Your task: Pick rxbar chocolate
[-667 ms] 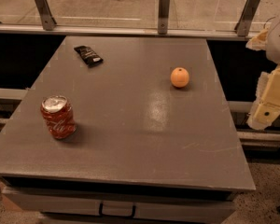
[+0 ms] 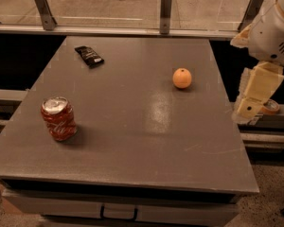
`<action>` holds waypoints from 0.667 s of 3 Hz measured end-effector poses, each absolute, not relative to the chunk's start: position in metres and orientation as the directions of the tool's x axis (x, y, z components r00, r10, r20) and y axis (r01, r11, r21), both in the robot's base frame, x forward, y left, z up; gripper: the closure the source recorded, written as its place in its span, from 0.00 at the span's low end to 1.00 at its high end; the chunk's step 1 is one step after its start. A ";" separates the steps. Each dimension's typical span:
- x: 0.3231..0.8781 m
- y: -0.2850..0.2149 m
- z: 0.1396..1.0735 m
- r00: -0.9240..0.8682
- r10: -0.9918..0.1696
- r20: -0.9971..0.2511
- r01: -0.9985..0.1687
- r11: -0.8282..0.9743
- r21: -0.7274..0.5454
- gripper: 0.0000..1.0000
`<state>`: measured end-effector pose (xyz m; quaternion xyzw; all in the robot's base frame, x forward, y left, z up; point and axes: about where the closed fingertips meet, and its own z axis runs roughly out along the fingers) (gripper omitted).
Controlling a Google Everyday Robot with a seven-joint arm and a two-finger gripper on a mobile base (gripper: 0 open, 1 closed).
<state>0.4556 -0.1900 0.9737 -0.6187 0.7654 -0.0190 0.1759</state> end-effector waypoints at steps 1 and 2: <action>0.490 -0.110 0.965 -0.026 -0.947 -0.322 -0.958 0.116 -0.264 0.00; 0.525 -0.016 0.968 0.120 -0.902 -0.415 -0.953 0.012 -0.301 0.00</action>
Offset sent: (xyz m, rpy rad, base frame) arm 0.1149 0.2970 -0.0007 0.3139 -0.1361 0.4686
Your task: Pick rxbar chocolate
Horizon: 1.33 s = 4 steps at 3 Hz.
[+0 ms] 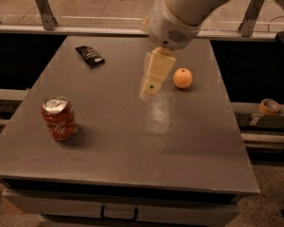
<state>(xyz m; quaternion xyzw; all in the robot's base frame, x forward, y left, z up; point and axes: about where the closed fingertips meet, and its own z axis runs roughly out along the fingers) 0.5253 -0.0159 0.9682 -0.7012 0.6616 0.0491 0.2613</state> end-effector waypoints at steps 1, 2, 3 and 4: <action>0.553 0.072 0.979 0.201 -0.836 -0.510 -0.954 -0.049 -0.295 0.00; 0.553 0.072 0.979 0.201 -0.836 -0.510 -0.954 -0.049 -0.295 0.00; 0.558 0.088 0.976 0.206 -0.818 -0.538 -0.951 -0.037 -0.307 0.00; 0.584 0.141 0.971 0.251 -0.762 -0.597 -0.939 -0.043 -0.341 0.00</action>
Offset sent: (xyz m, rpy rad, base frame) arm 0.0235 0.0702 0.0067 0.0896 0.0103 0.0752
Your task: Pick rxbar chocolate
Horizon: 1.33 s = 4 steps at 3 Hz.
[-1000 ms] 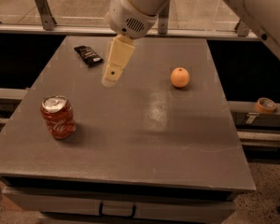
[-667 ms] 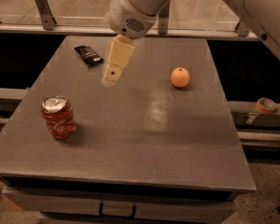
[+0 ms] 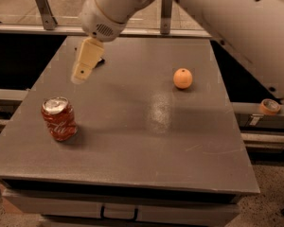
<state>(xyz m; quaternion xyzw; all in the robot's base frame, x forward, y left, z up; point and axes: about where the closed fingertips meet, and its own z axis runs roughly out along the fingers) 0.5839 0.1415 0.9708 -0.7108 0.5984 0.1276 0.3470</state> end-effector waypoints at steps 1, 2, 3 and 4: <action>0.619 0.204 0.962 0.285 -0.701 -0.654 -0.932 -0.044 -0.359 0.00; 0.652 0.268 0.954 0.298 -0.639 -0.709 -0.927 -0.016 -0.375 0.00; 0.651 0.271 0.953 0.300 -0.635 -0.712 -0.927 -0.017 -0.376 0.00; 0.648 0.258 0.947 0.244 -0.646 -0.724 -0.932 0.051 -0.359 0.00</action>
Offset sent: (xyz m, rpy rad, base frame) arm 0.1105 0.1986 -0.0183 0.2938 -0.0654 0.0255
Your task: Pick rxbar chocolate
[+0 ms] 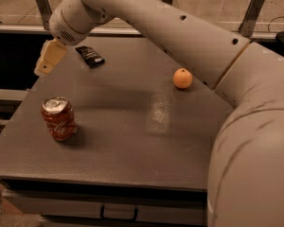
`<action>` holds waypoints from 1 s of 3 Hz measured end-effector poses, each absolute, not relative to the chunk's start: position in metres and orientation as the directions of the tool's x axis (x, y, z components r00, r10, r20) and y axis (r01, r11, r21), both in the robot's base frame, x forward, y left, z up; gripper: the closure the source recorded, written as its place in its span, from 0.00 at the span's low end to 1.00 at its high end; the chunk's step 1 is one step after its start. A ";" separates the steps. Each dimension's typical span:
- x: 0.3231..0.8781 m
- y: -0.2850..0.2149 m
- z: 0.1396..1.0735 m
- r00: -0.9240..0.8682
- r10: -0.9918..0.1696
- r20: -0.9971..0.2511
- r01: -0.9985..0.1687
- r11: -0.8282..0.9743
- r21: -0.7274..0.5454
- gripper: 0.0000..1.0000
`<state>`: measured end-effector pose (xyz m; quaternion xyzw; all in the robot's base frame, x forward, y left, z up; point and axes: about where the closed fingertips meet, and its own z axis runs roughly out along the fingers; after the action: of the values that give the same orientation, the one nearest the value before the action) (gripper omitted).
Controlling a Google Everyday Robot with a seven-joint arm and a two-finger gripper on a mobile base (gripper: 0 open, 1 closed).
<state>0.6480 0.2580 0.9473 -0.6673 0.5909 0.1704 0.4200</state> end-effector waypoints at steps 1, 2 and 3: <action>0.674 0.238 0.926 0.123 -0.648 -0.752 -0.914 0.221 -0.340 0.00; 0.706 0.217 0.911 0.013 -0.615 -0.789 -0.870 0.382 -0.312 0.00; 0.737 0.191 0.897 -0.071 -0.583 -0.809 -0.825 0.491 -0.281 0.00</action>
Offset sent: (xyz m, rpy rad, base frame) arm 0.1018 -0.0788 -0.0541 0.1766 0.0440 -0.5470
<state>0.7366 0.1915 0.8965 -0.4883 0.7206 0.1271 0.4755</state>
